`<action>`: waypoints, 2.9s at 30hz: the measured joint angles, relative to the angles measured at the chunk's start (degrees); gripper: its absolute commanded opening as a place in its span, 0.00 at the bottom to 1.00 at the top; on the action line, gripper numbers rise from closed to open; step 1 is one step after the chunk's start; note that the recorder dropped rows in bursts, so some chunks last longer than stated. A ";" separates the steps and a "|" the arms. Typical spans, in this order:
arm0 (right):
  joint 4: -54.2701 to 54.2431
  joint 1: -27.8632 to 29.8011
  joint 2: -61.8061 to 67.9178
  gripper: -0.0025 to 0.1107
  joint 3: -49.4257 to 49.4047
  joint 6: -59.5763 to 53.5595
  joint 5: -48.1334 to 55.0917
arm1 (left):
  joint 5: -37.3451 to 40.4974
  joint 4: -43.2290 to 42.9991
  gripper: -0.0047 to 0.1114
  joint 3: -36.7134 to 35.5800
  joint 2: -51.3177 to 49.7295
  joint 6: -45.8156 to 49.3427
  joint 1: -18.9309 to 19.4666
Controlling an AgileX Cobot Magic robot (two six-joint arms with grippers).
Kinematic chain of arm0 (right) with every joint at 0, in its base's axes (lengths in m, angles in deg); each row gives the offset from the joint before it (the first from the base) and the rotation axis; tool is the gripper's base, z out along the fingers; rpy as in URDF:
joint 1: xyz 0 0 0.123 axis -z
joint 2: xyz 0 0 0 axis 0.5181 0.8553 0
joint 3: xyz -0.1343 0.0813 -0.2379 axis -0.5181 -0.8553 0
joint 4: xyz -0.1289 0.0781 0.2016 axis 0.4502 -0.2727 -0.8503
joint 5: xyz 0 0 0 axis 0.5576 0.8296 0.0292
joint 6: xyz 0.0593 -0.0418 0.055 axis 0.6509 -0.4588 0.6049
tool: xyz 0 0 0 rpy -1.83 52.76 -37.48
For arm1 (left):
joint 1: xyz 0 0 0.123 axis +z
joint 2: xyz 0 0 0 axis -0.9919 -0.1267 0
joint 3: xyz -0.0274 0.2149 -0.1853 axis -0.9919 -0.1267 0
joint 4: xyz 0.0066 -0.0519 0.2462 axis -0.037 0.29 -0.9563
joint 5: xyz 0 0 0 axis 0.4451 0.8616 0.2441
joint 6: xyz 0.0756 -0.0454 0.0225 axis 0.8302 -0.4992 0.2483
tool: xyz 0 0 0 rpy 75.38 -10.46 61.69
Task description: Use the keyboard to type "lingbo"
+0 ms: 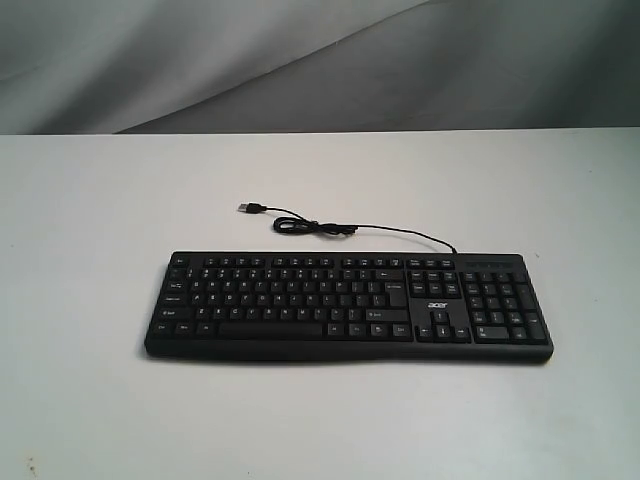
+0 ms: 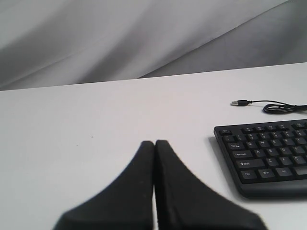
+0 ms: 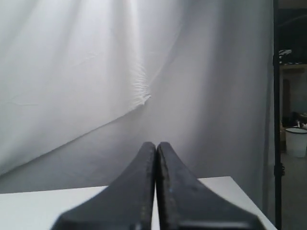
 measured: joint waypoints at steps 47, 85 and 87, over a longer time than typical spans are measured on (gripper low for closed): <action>-34.52 -31.11 84.89 0.02 53.97 -23.30 37.60 | 0.00 0.00 0.04 0.00 0.00 0.00 0.00; -12.17 -39.01 113.06 0.02 71.45 -2.02 36.59 | 0.00 0.00 0.04 0.00 0.00 0.00 0.00; -12.02 -39.01 113.44 0.02 71.45 -1.73 36.71 | 0.00 0.00 0.04 0.00 0.00 0.00 0.00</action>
